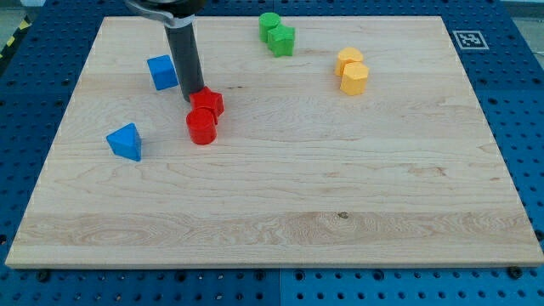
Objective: Move the blue triangle into the blue cube
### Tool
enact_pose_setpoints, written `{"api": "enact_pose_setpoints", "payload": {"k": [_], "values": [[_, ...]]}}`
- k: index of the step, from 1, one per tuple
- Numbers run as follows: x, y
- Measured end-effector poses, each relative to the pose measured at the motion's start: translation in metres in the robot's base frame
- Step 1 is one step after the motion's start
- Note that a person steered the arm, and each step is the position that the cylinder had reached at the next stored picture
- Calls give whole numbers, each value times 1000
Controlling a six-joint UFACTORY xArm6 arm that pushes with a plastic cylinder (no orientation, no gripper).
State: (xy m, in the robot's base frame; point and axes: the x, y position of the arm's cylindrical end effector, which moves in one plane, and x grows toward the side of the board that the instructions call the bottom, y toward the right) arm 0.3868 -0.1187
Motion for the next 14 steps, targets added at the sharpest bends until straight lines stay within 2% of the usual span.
{"api": "enact_pose_setpoints", "payload": {"k": [3, 5, 8, 9, 10, 12, 14], "values": [[38, 0], [41, -8], [49, -112], [115, -114], [142, -92], [133, -80], [90, -80]]}}
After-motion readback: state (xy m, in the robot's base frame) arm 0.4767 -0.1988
